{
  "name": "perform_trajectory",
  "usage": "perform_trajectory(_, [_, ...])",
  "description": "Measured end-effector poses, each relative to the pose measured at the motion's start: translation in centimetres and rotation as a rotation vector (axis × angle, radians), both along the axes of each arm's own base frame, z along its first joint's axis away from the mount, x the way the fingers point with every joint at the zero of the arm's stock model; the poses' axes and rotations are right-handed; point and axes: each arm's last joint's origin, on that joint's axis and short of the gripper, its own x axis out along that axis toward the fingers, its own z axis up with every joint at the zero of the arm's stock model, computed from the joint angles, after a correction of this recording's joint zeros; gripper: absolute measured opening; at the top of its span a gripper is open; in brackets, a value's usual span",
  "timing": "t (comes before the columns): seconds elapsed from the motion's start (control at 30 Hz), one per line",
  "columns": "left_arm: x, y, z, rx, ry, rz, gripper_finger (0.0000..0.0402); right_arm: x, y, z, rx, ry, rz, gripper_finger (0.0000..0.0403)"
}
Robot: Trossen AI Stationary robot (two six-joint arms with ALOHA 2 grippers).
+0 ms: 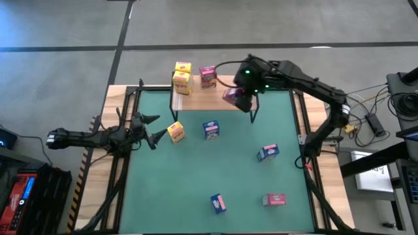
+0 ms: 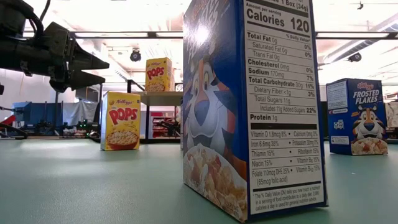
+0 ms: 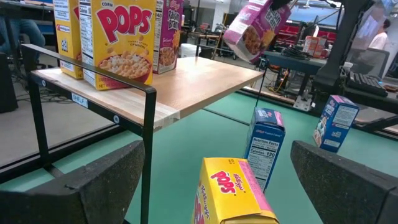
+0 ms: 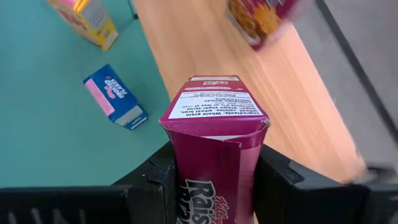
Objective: Stack cereal on shelf
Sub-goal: Put the top purple cereal box on the shelf
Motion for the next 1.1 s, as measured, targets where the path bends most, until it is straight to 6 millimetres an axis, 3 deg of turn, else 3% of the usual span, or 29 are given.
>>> perform_trajectory(0.27, [0.0,0.0,0.0,0.0,0.0,0.0,0.0387,4.3,-1.3,-0.1,-0.057,0.008,0.09,0.0134])
perform_trajectory(0.5, [0.0,0.0,0.0,0.0,-0.001,0.0,0.0387,6.6,-2.3,-0.7,-0.082,0.023,0.13,0.0134])
perform_trajectory(1.1, [0.0,0.0,0.0,0.0,0.0,0.0,0.0387,7.4,-2.4,-1.1,-0.116,0.046,0.193,0.0134])
